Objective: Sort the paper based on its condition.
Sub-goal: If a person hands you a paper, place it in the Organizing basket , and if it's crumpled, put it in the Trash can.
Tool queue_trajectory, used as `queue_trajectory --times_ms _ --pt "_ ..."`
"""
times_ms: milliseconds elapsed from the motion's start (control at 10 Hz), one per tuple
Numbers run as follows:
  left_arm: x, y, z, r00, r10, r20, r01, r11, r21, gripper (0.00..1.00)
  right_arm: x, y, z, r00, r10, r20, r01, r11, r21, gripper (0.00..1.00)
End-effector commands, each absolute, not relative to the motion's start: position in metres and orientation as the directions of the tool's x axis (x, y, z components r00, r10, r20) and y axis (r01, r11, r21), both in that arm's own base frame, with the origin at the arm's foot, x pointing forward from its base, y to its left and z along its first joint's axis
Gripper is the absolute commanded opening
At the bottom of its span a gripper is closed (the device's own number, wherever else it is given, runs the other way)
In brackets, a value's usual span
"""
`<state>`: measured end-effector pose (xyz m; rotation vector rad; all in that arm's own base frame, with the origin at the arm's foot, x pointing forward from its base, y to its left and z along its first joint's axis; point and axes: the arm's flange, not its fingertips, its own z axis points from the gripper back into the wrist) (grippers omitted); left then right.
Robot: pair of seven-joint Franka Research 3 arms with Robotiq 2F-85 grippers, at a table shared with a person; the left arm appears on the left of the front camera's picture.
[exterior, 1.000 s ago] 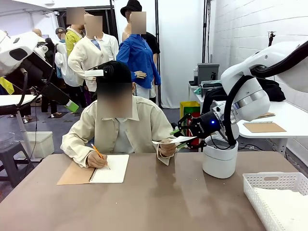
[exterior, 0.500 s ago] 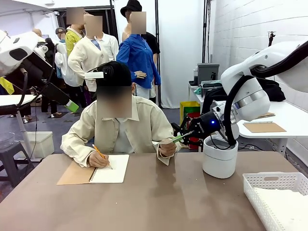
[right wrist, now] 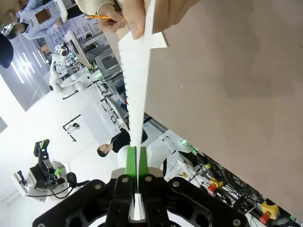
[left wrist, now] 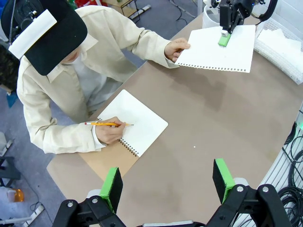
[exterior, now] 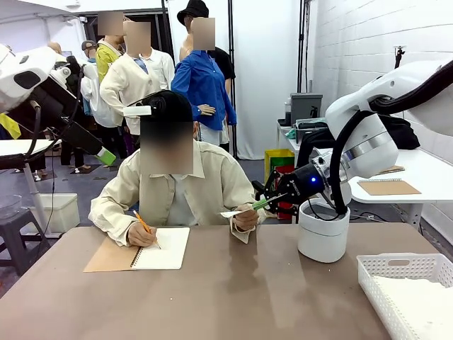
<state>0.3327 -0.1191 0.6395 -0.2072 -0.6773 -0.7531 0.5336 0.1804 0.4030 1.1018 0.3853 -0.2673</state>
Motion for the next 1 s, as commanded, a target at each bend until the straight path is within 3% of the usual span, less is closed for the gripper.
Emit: queue_trajectory --times_ms 0,400,500,700,900 --pt "0.333 -0.118 0.639 0.534 -0.557 0.636 0.69 0.722 0.053 1.0 0.527 0.186 0.422 0.939 0.004 -0.344 0.314 0.401 0.861 0.0" --pt "0.333 -0.118 0.639 0.534 -0.557 0.636 0.69 0.722 0.053 1.0 0.496 0.175 0.507 0.978 0.09 -0.189 0.125 0.476 0.871 0.0" --pt "0.333 -0.118 0.639 0.534 -0.557 0.636 0.69 0.722 0.053 1.0 0.485 0.168 0.53 0.985 0.151 -0.083 0.0 0.484 0.875 0.0" --pt "0.333 -0.118 0.639 0.534 -0.557 0.636 0.69 0.722 0.053 1.0 0.46 0.142 0.567 0.957 0.257 0.136 -0.263 0.564 0.783 0.0" --pt "0.333 -0.118 0.639 0.534 -0.557 0.636 0.69 0.722 0.053 1.0 0.435 0.114 0.58 0.884 0.344 0.317 -0.468 0.644 0.605 0.0"
